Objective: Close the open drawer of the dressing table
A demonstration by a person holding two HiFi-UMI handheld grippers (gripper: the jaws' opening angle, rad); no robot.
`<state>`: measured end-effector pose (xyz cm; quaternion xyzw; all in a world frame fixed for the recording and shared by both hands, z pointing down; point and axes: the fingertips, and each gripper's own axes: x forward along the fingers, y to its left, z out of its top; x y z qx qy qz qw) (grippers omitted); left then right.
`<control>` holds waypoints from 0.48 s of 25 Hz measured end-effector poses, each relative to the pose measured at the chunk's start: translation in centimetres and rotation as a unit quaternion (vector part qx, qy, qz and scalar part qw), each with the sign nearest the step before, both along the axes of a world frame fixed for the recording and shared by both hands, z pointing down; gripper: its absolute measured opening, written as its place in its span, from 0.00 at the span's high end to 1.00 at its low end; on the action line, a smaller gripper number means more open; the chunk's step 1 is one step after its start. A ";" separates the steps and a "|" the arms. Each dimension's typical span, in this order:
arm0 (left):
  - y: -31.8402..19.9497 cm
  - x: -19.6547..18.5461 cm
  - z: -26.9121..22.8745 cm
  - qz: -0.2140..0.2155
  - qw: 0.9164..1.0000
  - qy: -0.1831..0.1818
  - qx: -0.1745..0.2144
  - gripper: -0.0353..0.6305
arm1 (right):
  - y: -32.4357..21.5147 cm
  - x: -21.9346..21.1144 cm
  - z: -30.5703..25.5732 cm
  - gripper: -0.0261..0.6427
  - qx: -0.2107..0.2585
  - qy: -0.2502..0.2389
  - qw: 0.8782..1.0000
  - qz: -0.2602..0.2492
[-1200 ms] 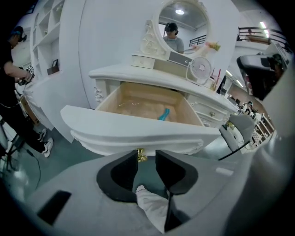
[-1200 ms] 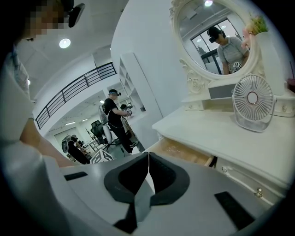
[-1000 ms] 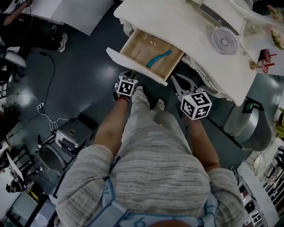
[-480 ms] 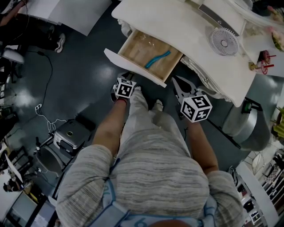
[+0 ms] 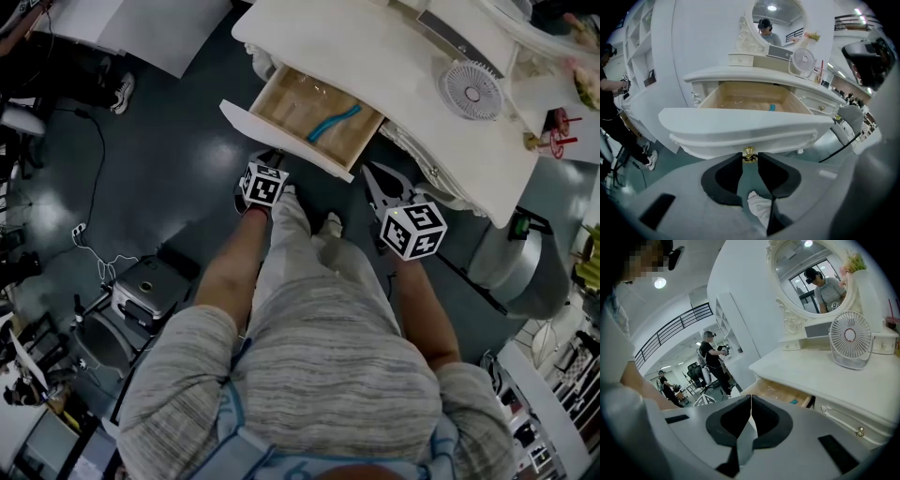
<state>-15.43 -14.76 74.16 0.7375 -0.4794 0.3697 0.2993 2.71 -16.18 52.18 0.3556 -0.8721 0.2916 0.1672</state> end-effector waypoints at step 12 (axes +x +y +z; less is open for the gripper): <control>-3.6 1.3 -0.2 0.008 1.000 0.011 0.008 0.78 | -1.1 0.9 0.5 0.94 -0.001 0.002 1.000 0.021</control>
